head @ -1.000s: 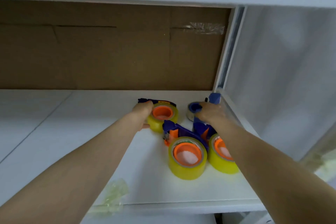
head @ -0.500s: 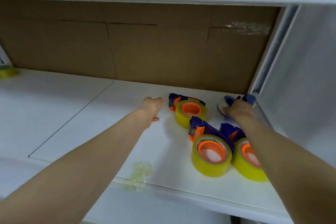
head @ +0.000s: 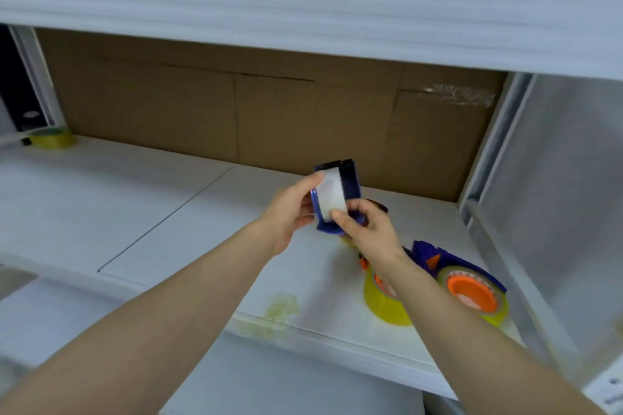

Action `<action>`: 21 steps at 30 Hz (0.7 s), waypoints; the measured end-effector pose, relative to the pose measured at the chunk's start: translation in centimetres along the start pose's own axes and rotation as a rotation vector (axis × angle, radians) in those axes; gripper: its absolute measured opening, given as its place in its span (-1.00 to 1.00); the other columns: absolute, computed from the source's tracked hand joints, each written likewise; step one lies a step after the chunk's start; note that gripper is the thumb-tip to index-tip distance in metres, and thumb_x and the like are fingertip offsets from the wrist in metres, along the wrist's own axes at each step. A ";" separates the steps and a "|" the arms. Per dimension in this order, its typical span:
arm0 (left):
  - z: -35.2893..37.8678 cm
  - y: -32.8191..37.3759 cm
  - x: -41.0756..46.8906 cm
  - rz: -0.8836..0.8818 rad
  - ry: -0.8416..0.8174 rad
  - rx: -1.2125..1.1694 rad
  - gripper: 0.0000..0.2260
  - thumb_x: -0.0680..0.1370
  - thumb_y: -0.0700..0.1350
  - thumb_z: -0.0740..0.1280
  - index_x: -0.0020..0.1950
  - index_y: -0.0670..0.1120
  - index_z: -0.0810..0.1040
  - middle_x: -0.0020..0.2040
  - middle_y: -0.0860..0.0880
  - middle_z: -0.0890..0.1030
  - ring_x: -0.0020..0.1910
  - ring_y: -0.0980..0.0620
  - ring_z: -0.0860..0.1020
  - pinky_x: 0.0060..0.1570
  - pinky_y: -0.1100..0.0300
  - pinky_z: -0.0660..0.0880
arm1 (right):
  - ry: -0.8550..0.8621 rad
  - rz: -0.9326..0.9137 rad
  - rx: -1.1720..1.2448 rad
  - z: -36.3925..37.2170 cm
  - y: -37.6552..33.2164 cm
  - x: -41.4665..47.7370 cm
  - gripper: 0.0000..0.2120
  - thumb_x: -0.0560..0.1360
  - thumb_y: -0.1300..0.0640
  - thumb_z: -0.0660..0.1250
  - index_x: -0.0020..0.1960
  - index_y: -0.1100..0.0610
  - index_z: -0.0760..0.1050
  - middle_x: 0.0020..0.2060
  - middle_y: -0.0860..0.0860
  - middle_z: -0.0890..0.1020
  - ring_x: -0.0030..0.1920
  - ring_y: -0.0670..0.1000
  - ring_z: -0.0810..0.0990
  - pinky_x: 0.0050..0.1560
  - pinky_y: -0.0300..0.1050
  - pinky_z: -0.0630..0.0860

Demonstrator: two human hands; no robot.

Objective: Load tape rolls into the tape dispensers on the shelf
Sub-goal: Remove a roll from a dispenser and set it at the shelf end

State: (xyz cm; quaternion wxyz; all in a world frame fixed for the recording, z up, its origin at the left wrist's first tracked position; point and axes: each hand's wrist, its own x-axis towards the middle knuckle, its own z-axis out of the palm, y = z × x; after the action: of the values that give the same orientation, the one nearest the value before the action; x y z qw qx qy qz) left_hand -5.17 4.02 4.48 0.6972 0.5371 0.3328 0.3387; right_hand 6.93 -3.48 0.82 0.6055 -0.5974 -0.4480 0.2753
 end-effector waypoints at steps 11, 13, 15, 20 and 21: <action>-7.1 -2.5 -4.4 -0.018 -0.077 -0.259 -0.75 0.60 -0.18 0.18 0.19 -0.26 0.51 -0.09 -0.12 0.65 -0.19 -0.02 0.65 -0.06 0.11 0.53 | -0.161 -0.109 -0.111 6.4 3.0 -2.9 -0.83 0.36 0.28 0.48 -0.10 0.15 0.55 -0.04 0.07 0.53 -0.08 -0.06 0.49 -0.05 -0.33 0.41; -7.6 -2.9 -4.8 0.022 -0.053 -0.199 -0.78 0.57 -0.24 0.22 0.16 -0.27 0.54 -0.05 -0.16 0.65 -0.16 -0.03 0.66 -0.09 0.13 0.58 | -0.220 -0.088 -0.124 6.9 3.2 -2.8 -0.79 0.35 0.34 0.46 -0.05 0.17 0.56 0.03 0.12 0.55 -0.01 0.01 0.52 0.03 -0.21 0.47; -8.0 -3.3 -5.1 0.053 -0.035 -0.151 -0.80 0.55 -0.27 0.26 0.13 -0.26 0.57 -0.03 -0.17 0.66 -0.14 -0.04 0.66 -0.17 0.19 0.60 | -0.228 -0.011 -0.127 7.3 3.3 -2.7 -0.71 0.36 0.39 0.43 0.02 0.14 0.54 0.06 0.11 0.57 0.06 0.07 0.55 0.09 -0.10 0.51; -8.9 -3.9 -5.4 0.065 0.001 -0.088 -0.77 0.50 -0.32 0.32 0.15 -0.22 0.57 0.05 -0.18 0.65 -0.05 -0.08 0.64 -0.03 0.16 0.60 | -0.137 0.336 0.109 7.8 3.0 -2.2 -0.58 0.42 0.45 0.22 0.20 0.13 0.43 0.16 0.15 0.56 0.13 0.16 0.57 0.07 -0.03 0.57; -9.0 -4.0 -5.4 0.065 -0.008 -0.083 -0.76 0.50 -0.32 0.32 0.16 -0.21 0.57 0.06 -0.18 0.65 -0.03 -0.08 0.64 -0.03 0.17 0.59 | -0.118 0.379 0.141 7.8 2.9 -2.1 -0.56 0.44 0.44 0.22 0.26 0.14 0.38 0.17 0.17 0.56 0.12 0.18 0.58 0.06 -0.03 0.57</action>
State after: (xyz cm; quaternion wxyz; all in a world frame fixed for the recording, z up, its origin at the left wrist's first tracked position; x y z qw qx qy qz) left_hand -15.14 3.43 -0.67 0.7088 0.5197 0.2979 0.3726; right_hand -0.23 -1.22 -3.40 0.5559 -0.6101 -0.3418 0.4493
